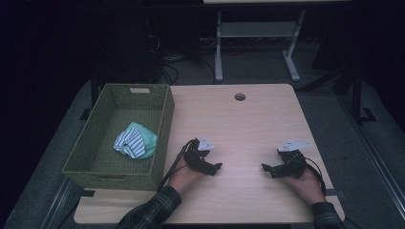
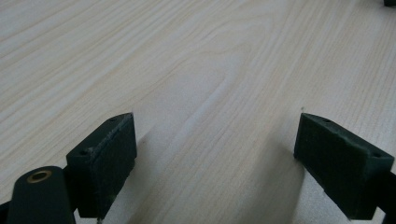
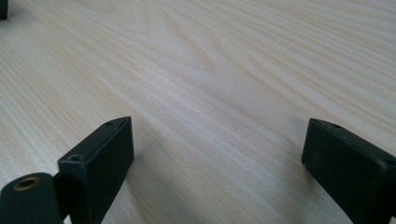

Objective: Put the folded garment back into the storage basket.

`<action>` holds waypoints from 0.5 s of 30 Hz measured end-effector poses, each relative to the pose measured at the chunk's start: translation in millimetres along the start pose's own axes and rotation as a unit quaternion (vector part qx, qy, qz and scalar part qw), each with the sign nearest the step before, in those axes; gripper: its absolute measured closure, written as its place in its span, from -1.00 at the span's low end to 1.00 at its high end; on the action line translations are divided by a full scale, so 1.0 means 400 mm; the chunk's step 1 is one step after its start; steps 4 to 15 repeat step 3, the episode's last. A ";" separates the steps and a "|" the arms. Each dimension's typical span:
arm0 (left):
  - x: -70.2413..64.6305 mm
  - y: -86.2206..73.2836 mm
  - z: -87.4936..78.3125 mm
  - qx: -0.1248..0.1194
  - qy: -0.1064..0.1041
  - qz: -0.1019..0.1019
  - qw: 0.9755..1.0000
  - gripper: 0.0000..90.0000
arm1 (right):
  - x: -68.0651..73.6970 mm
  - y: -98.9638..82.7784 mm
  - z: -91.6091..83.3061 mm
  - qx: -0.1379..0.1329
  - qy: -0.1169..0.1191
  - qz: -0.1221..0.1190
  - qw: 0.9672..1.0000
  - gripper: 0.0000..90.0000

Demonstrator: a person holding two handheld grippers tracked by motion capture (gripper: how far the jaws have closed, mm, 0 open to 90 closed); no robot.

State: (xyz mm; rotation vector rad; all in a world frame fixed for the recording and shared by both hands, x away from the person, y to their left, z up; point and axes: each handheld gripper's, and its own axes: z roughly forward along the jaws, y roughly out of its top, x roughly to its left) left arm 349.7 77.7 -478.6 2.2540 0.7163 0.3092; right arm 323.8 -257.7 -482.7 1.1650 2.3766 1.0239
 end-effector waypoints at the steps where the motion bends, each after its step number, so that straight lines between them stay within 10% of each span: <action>1: 0.000 0.000 0.000 0.000 0.000 0.000 1.000 -0.73 | 0.001 0.000 0.000 -0.001 0.000 0.001 1.000 -0.81; 15: 0.000 -0.001 -0.001 0.001 0.000 0.002 1.000 -0.73 | 0.001 0.000 0.000 -0.001 0.000 0.002 1.000 -0.81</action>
